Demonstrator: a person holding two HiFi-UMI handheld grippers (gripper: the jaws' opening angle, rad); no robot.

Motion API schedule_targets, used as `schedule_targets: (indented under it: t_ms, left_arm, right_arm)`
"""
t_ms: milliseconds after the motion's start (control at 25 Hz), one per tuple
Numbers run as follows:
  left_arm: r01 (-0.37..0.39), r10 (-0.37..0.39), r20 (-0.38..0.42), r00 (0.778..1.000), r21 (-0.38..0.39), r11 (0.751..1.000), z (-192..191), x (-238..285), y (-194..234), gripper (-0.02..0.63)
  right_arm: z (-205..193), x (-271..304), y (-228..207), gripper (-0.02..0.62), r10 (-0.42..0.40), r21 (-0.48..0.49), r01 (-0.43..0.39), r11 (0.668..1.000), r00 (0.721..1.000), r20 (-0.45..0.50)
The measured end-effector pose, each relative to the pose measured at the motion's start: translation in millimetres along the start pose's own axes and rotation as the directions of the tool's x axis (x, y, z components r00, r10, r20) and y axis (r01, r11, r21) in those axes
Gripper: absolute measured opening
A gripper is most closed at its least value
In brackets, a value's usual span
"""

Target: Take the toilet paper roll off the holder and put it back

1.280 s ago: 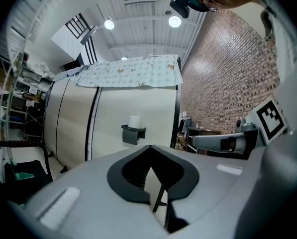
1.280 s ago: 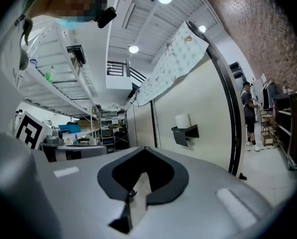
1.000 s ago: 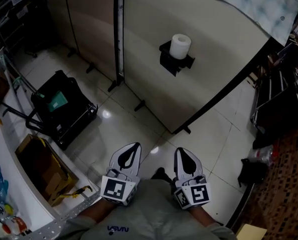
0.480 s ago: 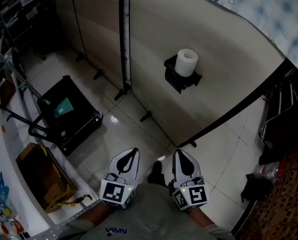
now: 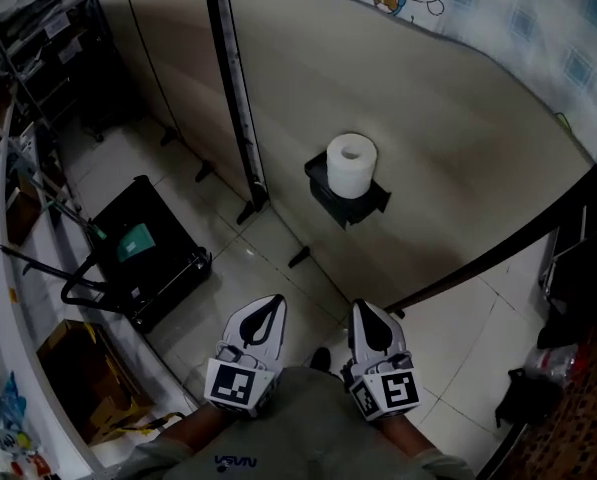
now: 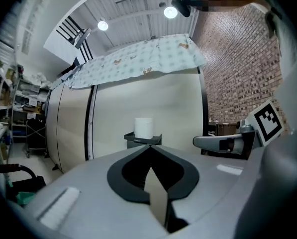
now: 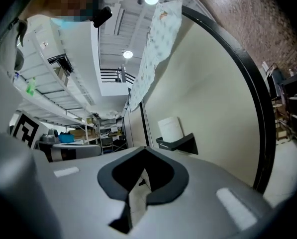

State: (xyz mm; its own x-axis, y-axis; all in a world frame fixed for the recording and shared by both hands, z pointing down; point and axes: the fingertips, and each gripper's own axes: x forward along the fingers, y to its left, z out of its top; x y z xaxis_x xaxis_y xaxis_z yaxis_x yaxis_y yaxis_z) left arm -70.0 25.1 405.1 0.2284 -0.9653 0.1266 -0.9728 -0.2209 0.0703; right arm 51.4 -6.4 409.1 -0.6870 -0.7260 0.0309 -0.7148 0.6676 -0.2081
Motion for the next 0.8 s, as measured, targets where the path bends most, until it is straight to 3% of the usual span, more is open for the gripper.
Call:
schedule_targets:
  t_ms: [360, 400, 440, 640, 800]
  left_arm:
    - [-0.032, 0.033, -0.034, 0.999, 0.024, 0.999, -0.2, 48.0, 17.0, 0.005]
    - [-0.026, 0.027, -0.031, 0.999, 0.023, 0.999, 1.9, 54.0, 21.5, 0.005]
    - [-0.018, 0.018, -0.026, 0.999, 0.025, 1.000, 4.6, 60.7, 26.2, 0.005]
    - [0.047, -0.046, -0.027, 0.999, 0.029, 0.998, 15.9, 101.6, 54.8, 0.005]
    - [0.137, -0.135, -0.044, 0.990, 0.041, 0.990, 28.8, 137.2, 74.2, 0.011]
  right_arm:
    - [12.6, 40.8, -27.0, 0.000, 0.086, -0.076, -0.088, 0.993, 0.996, -0.026]
    - [15.6, 47.5, -27.6, 0.032, 0.094, -0.093, -0.097, 0.991, 0.995, -0.032]
    - [18.9, 55.0, -28.7, 0.080, 0.101, -0.115, -0.104, 0.988, 0.994, -0.037]
    - [46.5, 97.0, -35.8, 0.098, 0.094, -0.258, -0.105, 0.960, 0.994, -0.057]
    - [66.1, 134.6, -31.4, 0.135, 0.091, -0.377, -0.148, 0.914, 0.982, -0.165]
